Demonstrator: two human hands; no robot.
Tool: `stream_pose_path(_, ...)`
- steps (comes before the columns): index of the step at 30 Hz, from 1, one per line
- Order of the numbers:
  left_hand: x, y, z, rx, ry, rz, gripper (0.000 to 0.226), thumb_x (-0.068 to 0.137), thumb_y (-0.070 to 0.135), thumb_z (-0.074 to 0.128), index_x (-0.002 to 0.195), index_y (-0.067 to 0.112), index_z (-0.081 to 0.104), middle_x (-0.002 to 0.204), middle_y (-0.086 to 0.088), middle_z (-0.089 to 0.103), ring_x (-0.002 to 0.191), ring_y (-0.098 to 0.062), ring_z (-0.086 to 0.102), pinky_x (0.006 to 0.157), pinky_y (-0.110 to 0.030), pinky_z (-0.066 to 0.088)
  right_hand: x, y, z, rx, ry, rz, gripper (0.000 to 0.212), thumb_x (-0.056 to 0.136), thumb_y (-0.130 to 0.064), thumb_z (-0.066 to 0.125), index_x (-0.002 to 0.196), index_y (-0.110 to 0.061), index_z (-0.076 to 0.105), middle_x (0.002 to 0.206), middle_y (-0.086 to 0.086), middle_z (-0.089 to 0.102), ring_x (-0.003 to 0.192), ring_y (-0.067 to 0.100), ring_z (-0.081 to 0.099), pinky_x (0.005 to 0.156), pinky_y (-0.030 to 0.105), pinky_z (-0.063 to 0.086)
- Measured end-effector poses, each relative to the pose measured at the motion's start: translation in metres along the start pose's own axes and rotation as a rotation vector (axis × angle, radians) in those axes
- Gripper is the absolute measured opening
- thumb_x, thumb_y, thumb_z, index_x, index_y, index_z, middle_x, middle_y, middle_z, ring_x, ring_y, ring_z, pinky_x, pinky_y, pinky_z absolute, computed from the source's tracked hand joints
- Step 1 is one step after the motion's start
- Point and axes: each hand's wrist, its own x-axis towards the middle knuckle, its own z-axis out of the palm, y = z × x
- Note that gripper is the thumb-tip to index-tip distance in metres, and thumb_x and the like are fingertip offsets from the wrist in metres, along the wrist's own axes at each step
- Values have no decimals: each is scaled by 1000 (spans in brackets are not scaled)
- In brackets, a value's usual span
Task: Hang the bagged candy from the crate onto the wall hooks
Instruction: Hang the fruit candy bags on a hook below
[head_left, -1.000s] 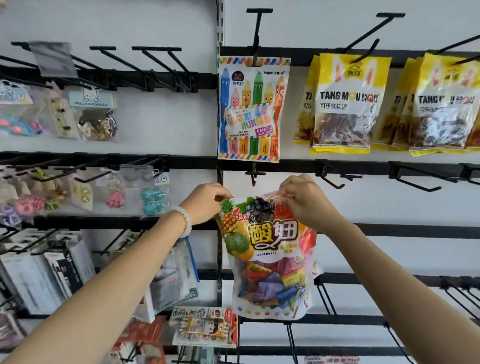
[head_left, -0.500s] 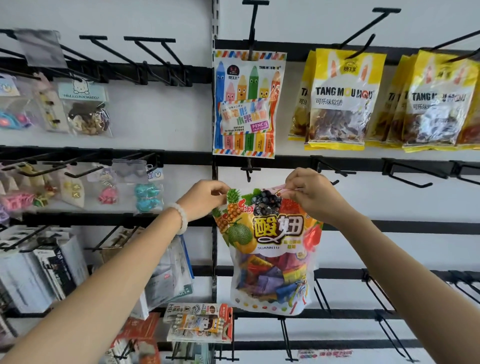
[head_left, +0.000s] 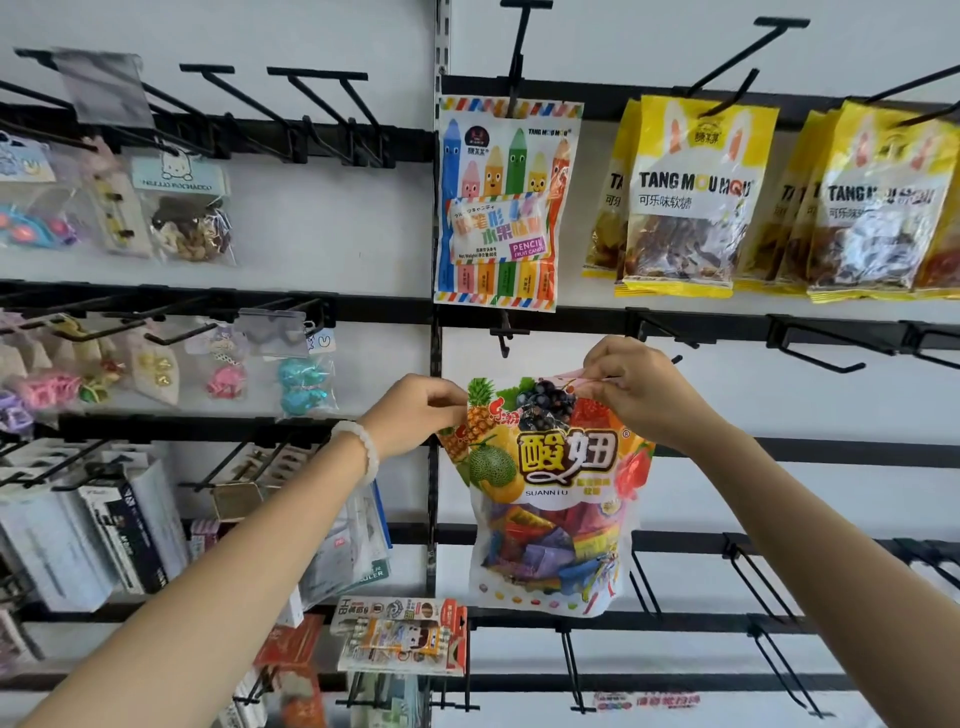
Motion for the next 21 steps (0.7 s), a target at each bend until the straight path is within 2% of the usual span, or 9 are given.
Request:
stream_pose_path(3,1,11,-1,77,110,55,6,85,15,63,85,15,69,82,10,65,77,-5,60,74,-22,48,-2,2,-3,-13,-13,-13,15,84,-14,64,89,-1,71,92,-3,52,82,10,50,61,6,38)
stream_pose_path(6,2,28,-6,153,233,137,8,85,21,64,84,15,69,82,11,65,79,0,58,71,-14,44,-2,4,-3,-30,-19,-22,14,82,-13,66,86,-1,71,92,-2,52,82,12,50,66,4,36)
stream_pose_path(10,7,39,-18,282,308,182,10,84,24,64,84,15,68,88,5,65,85,-10,58,81,-27,44,-1,1,1,-72,-36,-71,15,82,-13,67,84,1,70,90,-1,49,83,15,50,67,13,35)
stream_pose_path(14,10,39,-27,326,344,185,7,84,27,65,79,22,67,85,7,65,86,-12,58,84,-37,47,5,-5,2,-100,-16,-89,17,83,-15,65,86,2,70,92,0,48,84,19,52,70,24,42)
stream_pose_path(21,13,31,-31,329,378,148,9,84,33,63,79,27,66,83,14,64,87,-11,60,84,-42,49,18,-6,5,-111,-9,-91,19,84,-18,64,90,-1,70,95,-2,46,88,15,49,74,26,42)
